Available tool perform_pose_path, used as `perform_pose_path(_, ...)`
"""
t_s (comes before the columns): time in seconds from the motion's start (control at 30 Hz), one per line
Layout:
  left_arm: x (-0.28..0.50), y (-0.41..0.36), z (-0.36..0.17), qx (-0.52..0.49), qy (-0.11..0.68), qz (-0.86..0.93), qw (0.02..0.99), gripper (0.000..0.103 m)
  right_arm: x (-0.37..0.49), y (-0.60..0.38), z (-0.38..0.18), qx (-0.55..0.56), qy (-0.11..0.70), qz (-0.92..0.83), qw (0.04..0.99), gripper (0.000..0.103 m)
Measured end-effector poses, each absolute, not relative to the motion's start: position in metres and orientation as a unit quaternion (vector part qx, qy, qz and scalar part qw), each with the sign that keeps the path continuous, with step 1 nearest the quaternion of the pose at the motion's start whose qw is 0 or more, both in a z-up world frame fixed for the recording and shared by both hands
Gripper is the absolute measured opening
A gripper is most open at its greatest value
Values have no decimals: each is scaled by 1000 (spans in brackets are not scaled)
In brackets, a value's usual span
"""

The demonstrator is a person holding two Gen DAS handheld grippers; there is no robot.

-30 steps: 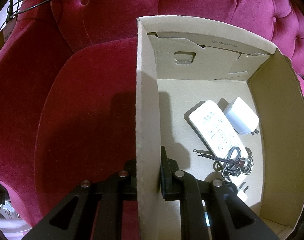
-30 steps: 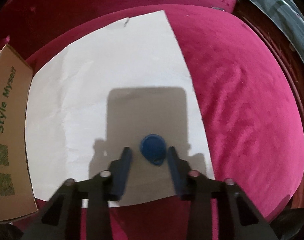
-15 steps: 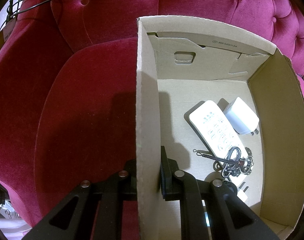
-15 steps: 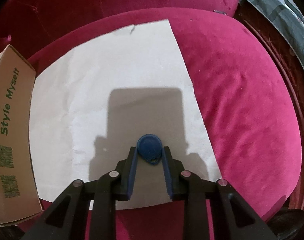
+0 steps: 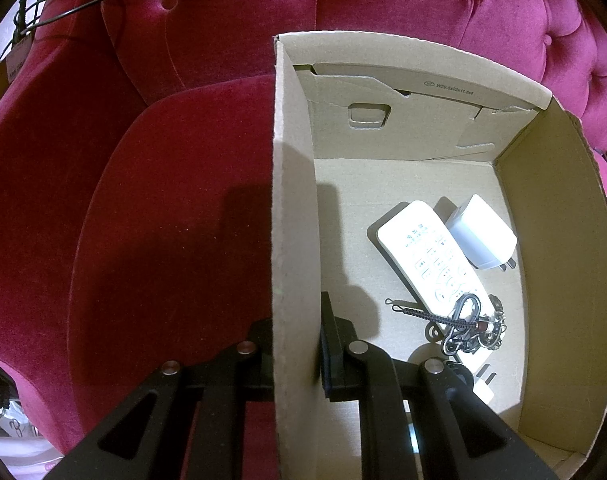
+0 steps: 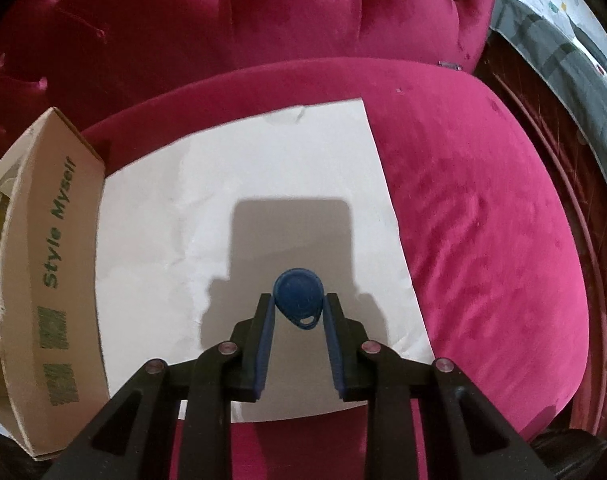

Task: Organize rigid objects
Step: 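Lift the blue fob with the right gripper and carry it into the box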

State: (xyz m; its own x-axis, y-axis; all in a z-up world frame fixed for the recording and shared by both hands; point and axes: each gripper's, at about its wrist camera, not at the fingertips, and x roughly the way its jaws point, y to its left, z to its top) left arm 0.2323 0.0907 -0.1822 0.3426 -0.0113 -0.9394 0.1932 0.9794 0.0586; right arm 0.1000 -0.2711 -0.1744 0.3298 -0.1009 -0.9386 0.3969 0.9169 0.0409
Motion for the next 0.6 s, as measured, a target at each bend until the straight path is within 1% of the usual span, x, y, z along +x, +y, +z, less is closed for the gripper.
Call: perform_pose_path(0.6, 232, 91, -182, 80, 570, -63, 815, 14, 118, -230, -127, 104, 522, -114, 839, 25)
